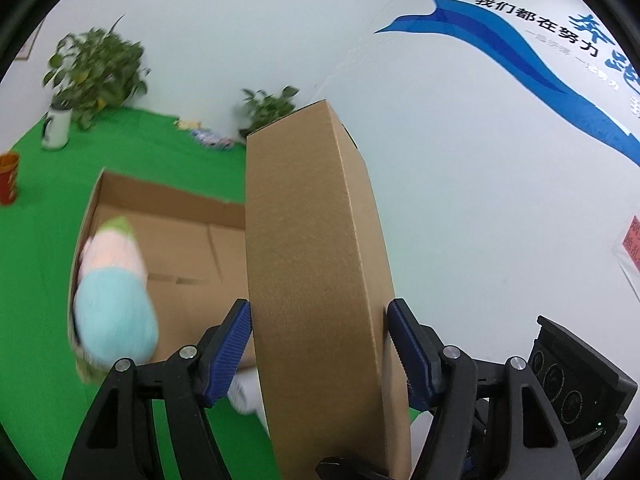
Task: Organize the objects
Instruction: 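Lift the long brown box upright with both tools over the open box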
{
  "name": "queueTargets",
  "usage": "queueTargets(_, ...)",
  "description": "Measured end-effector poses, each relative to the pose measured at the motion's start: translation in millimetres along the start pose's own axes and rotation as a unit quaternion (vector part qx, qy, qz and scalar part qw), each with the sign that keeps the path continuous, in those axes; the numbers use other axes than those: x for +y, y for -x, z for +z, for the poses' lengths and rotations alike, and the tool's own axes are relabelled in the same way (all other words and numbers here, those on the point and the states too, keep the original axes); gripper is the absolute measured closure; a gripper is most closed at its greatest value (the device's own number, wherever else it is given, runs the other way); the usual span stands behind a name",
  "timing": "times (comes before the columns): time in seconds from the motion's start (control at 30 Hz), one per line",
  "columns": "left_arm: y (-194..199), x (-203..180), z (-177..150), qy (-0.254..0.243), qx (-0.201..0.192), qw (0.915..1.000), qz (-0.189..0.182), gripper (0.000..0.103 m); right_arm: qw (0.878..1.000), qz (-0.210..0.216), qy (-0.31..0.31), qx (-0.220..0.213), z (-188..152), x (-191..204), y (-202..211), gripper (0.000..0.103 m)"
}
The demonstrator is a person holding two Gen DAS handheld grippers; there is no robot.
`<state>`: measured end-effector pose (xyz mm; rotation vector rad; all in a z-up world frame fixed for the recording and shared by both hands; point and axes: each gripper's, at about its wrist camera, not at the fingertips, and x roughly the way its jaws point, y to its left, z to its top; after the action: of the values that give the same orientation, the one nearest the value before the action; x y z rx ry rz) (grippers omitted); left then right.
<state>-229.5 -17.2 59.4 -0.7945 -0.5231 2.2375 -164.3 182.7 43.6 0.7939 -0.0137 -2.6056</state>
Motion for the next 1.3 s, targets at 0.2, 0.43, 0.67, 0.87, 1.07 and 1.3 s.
queueTargets(0.2,-1.7,-18.5,80.2,-0.013,-0.018,0.9990,-0.040,0.036,0.998,-0.036,0.017,-0.038,58.5,-6.2,8.7,0.018)
queueTargets(0.43,1.3,-29.5,150.7,-0.026,-0.039,0.9978,-0.047,0.036,0.997,-0.047,0.027,-0.055,123.2,2.8,5.5,0.019)
queueTargets(0.67,-16.6,-18.8,216.0,-0.016,-0.033,0.9990,-0.026,0.036,0.999,-0.031,0.022,-0.027,171.2,0.2,-20.1,0.019)
queueTargets(0.87,-54.4,27.4,231.1,0.007,-0.008,0.9999,0.009,0.036,1.000,-0.003,0.008,0.021,174.4,-19.6,-74.1,0.019)
queueTargets(1.07,-98.9,90.5,182.6,0.037,0.027,0.9978,0.048,0.036,0.997,0.029,-0.017,0.074,140.0,-48.2,-140.6,0.019)
queueTargets(1.3,-161.2,171.1,134.0,0.070,0.076,0.9903,0.092,0.036,0.990,0.056,-0.051,0.121,91.3,-68.9,-204.0,0.021)
